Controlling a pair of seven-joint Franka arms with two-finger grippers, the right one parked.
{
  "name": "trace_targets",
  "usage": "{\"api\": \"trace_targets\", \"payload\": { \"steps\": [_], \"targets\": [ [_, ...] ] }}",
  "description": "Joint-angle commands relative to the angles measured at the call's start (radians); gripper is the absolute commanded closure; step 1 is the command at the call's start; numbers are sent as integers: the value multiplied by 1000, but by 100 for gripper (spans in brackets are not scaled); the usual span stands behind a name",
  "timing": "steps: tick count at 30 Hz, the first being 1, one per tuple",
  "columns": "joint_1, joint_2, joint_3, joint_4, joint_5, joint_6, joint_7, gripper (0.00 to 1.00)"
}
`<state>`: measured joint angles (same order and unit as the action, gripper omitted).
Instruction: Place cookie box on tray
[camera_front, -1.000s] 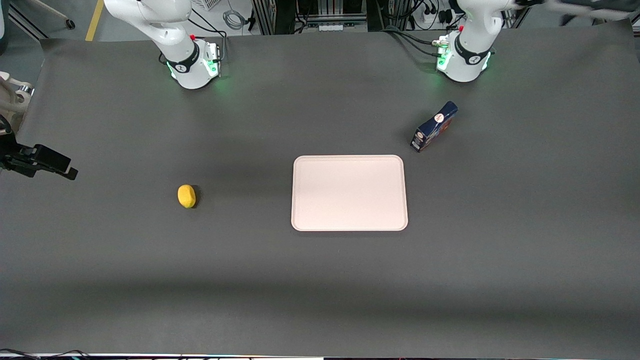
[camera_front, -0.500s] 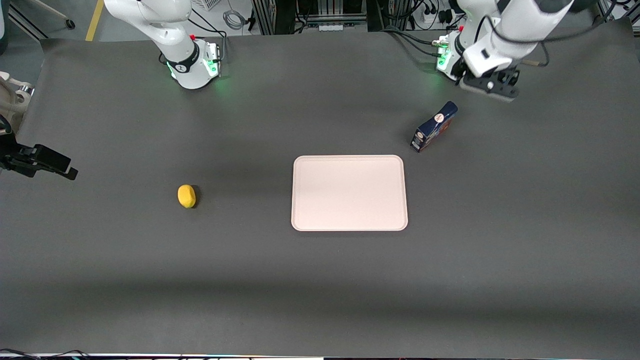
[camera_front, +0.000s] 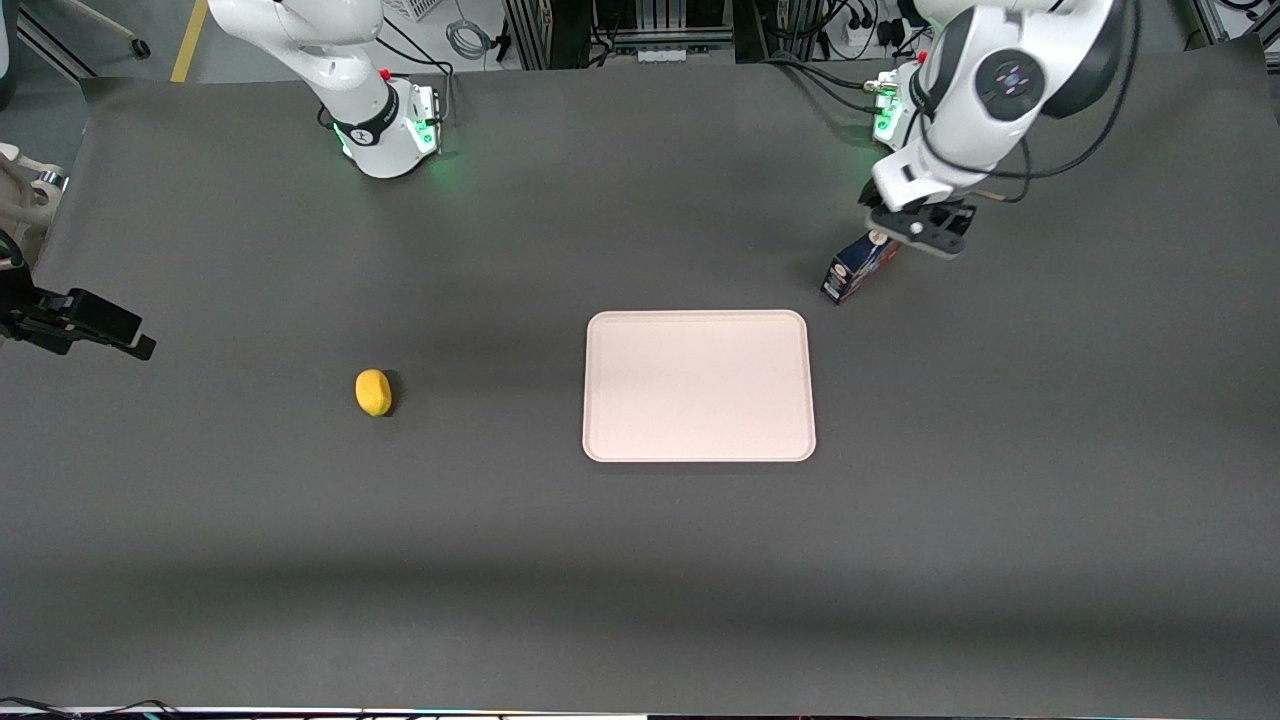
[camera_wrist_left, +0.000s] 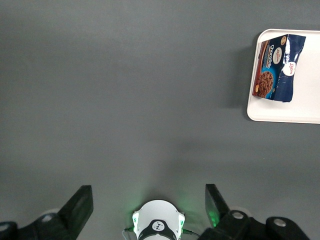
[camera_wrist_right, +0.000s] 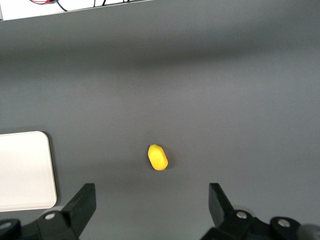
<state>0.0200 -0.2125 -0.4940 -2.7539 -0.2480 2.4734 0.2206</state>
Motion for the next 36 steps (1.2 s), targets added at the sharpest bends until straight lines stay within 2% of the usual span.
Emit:
{"api": "trace_targets", "payload": {
  "steps": [1, 2, 5, 9, 11, 18, 24, 31, 36],
  "targets": [
    [-8, 56, -11, -47, -13, 113, 16, 0],
    [-8, 62, -12, -52, -13, 127, 16, 2],
    [-8, 71, -12, -55, -13, 136, 16, 23],
    [-5, 68, -12, -55, -13, 116, 14, 75],
    [-5, 68, -12, -53, -13, 113, 13, 87],
    [4, 62, 2, -23, -14, 92, 6, 88],
    [6, 44, 95, 69, -14, 3, 6, 87],
    [8, 47, 186, 319, -14, -272, -52, 87],
    [21, 58, 206, 505, -2, -444, -139, 87]
  ]
}}
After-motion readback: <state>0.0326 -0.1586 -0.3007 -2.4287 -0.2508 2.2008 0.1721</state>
